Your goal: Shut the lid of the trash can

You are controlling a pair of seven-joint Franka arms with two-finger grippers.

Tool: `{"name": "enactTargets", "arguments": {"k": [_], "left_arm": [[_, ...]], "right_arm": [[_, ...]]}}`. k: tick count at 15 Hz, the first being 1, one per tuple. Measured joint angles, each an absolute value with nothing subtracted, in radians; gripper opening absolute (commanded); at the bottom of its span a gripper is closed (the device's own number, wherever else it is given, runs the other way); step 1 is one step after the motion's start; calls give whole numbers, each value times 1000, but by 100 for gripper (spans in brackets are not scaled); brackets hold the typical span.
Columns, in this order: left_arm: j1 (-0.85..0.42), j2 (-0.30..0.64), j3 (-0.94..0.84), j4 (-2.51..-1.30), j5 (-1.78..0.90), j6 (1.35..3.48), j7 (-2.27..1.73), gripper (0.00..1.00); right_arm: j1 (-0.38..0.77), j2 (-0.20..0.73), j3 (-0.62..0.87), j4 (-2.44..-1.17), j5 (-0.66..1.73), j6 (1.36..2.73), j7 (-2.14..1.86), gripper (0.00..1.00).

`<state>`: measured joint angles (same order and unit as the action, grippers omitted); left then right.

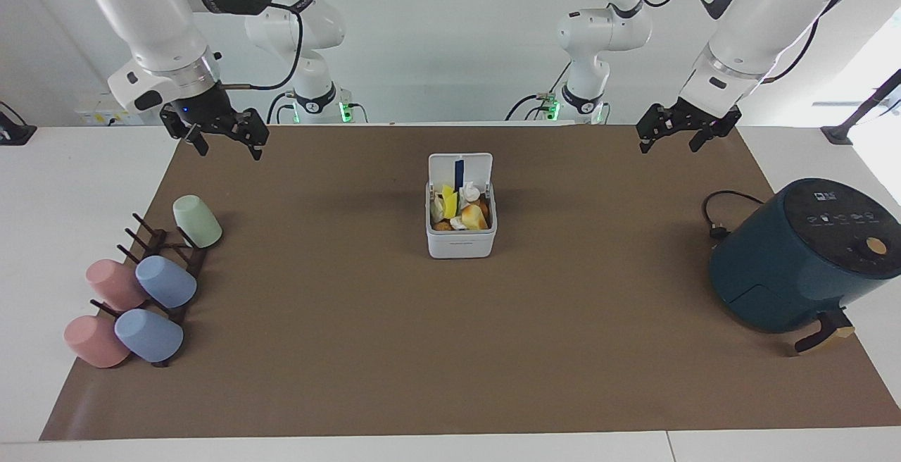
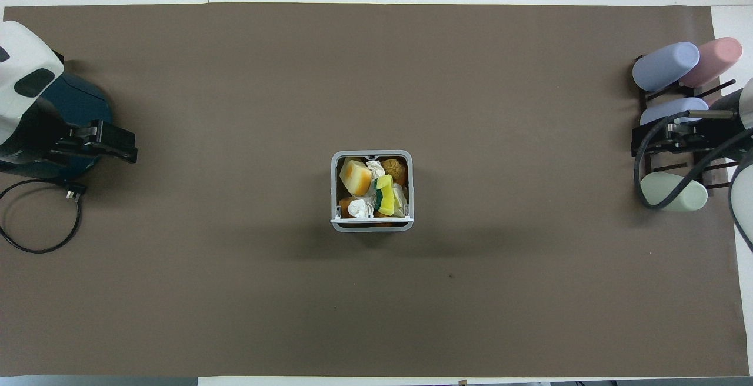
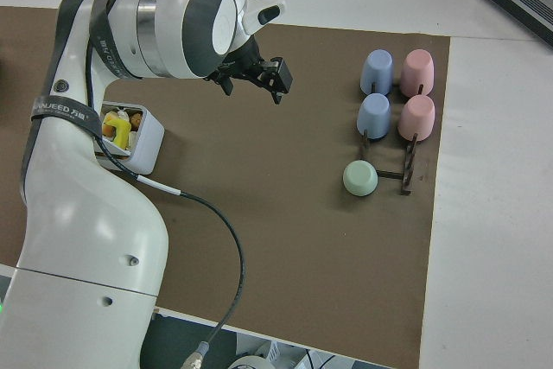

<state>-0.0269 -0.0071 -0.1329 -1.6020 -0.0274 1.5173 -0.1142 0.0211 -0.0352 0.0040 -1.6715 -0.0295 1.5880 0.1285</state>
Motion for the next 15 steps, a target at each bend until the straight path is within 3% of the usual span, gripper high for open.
{"name": "enactTargets", "arguments": {"k": [11, 12, 13, 15], "left_arm": [[-64, -11, -141, -1604, -28, 1555, -129, 100], [-98, -12, -142, -1610, -29, 1578, -159, 90], [-144, -13, -144, -1617, -29, 1597, -209, 70], [-253, -14, -150, -1636, -29, 1620, -315, 14]], "right_arm": [[31, -35, 9, -1672, -1, 1612, 128, 100], [31, -35, 9, -1672, -1, 1612, 128, 100], [31, -35, 9, -1672, -1, 1612, 128, 100], [31, -35, 9, -1673, -1, 1612, 128, 100]]}}
